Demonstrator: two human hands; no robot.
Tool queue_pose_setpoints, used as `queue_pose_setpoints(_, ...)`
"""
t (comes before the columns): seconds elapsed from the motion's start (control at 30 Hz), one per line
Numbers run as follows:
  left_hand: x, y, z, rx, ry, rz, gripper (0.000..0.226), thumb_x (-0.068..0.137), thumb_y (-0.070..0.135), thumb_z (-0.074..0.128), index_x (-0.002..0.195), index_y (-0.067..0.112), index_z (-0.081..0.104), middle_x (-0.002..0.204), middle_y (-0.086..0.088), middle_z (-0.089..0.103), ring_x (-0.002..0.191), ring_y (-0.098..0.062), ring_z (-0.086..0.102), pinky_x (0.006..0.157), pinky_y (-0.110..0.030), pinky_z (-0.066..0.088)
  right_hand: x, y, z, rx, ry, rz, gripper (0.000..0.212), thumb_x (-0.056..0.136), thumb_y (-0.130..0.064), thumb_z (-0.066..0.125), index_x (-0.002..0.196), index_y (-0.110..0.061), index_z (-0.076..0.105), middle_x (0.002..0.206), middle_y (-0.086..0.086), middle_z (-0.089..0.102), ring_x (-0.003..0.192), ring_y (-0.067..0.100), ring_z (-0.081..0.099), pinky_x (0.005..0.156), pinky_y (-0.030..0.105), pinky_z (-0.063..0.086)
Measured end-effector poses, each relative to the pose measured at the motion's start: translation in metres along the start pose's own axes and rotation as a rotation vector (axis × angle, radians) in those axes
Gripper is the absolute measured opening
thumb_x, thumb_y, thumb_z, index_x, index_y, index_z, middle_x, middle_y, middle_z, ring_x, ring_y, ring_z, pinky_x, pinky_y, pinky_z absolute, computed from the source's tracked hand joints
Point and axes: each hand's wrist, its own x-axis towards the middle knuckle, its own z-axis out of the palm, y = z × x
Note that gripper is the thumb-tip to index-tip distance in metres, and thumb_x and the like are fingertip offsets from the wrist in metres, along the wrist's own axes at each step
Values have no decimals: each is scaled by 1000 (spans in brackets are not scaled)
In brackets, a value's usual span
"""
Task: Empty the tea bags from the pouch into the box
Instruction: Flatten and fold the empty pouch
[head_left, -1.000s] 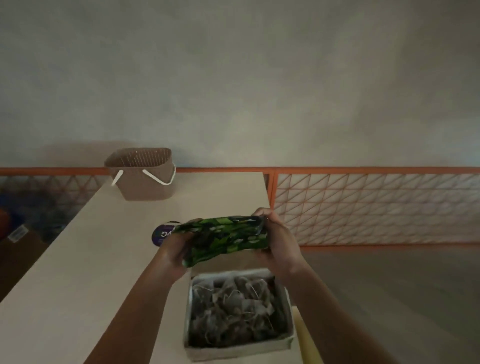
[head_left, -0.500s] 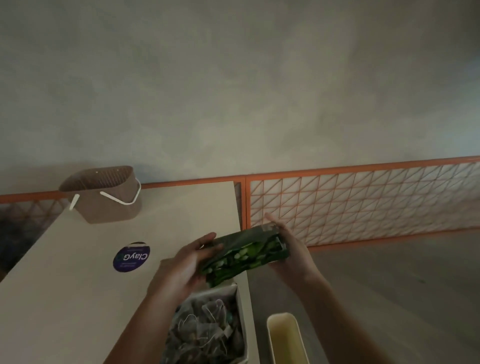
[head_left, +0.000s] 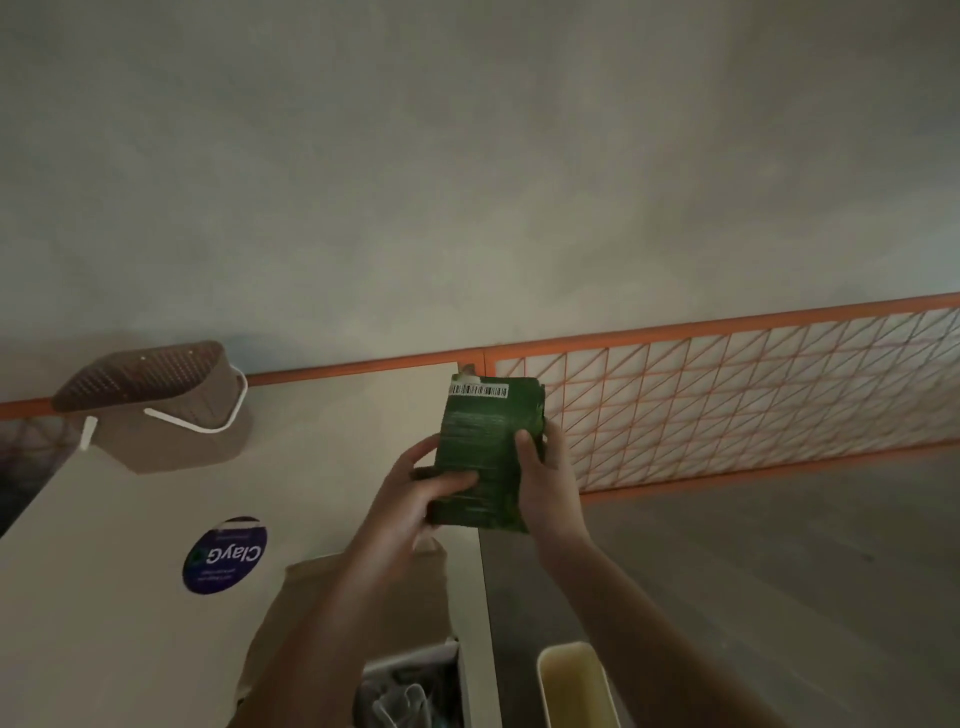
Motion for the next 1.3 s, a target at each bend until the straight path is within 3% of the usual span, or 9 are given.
queue_pose_setpoints(0.1, 4, 7, 14, 31, -20, -54, 41, 86, 34, 72, 120, 15, 61, 111, -7, 72, 103, -26, 69, 78, -36, 55, 11, 5, -9, -209, -51, -77, 16, 104, -27, 37, 98, -37, 48, 105, 8, 63, 94, 26, 66, 79, 43, 59)
queue_pose_setpoints(0.2, 12, 5, 26, 8, 105, -88, 60, 73, 53, 80, 113, 12, 62, 105, -8, 73, 99, -27, 69, 79, -35, 56, 15, 7, -20, -341, -123, -134, 19, 102, -28, 44, 91, -42, 51, 97, 5, 67, 89, 24, 68, 80, 45, 59)
queue_pose_setpoints(0.37, -4, -24, 60, -91, 235, 3, 39, 76, 42, 84, 99, 16, 66, 99, -6, 75, 89, -22, 72, 68, -29, 56, 14, 0, -59, -446, -220, -138, 12, 98, -34, 53, 97, -36, 65, 88, 3, 72, 81, 20, 70, 75, 39, 59)
queue_pose_setpoints(0.5, -19, -55, 96, -250, 318, 75, 35, 74, 32, 88, 101, 16, 72, 103, -10, 78, 94, -29, 75, 90, -46, 60, 0, -3, -107, -348, -195, 3, 17, 89, -36, 66, 97, -21, 71, 88, 3, 75, 80, 18, 73, 71, 31, 61)
queue_pose_setpoints(0.6, -24, -77, 118, -376, 349, 151, 38, 80, 28, 83, 112, 12, 71, 107, -13, 77, 97, -33, 75, 93, -57, 57, -15, 7, -140, -18, -157, 194, 30, 81, -25, 77, 107, -13, 67, 100, 7, 74, 89, 20, 73, 74, 32, 60)
queue_pose_setpoints(0.77, -33, -123, 150, -527, 433, 211, 83, 62, 52, 90, 130, 12, 64, 123, -16, 72, 112, -36, 70, 96, -63, 53, -41, 37, -171, 154, -256, 307, 38, 84, -16, 74, 120, -10, 64, 112, 10, 72, 102, 27, 70, 84, 41, 58)
queue_pose_setpoints(1.03, -39, -194, 146, -659, 318, -43, 93, 56, 42, 98, 134, 8, 62, 132, -16, 67, 119, -33, 67, 108, -52, 48, -35, 71, -226, -146, -299, 262, 21, 92, -13, 64, 112, -17, 67, 106, 4, 74, 100, 22, 70, 90, 43, 56)
queue_pose_setpoints(1.13, -38, -213, 143, -612, 385, -201, 65, 67, 37, 88, 121, 8, 68, 113, -13, 76, 102, -28, 75, 88, -41, 60, -27, 82, -242, -153, -311, 404, 16, 95, -13, 57, 105, -21, 67, 99, 0, 74, 87, 16, 72, 76, 32, 59)
queue_pose_setpoints(1.3, -35, -257, 145, -467, 387, -403, 34, 95, 39, 65, 104, 7, 62, 99, -13, 72, 91, -24, 69, 70, -32, 54, -22, 128, -264, -213, -283, 568, 21, 97, -11, 44, 98, -13, 64, 86, 6, 68, 79, 20, 68, 74, 37, 56)
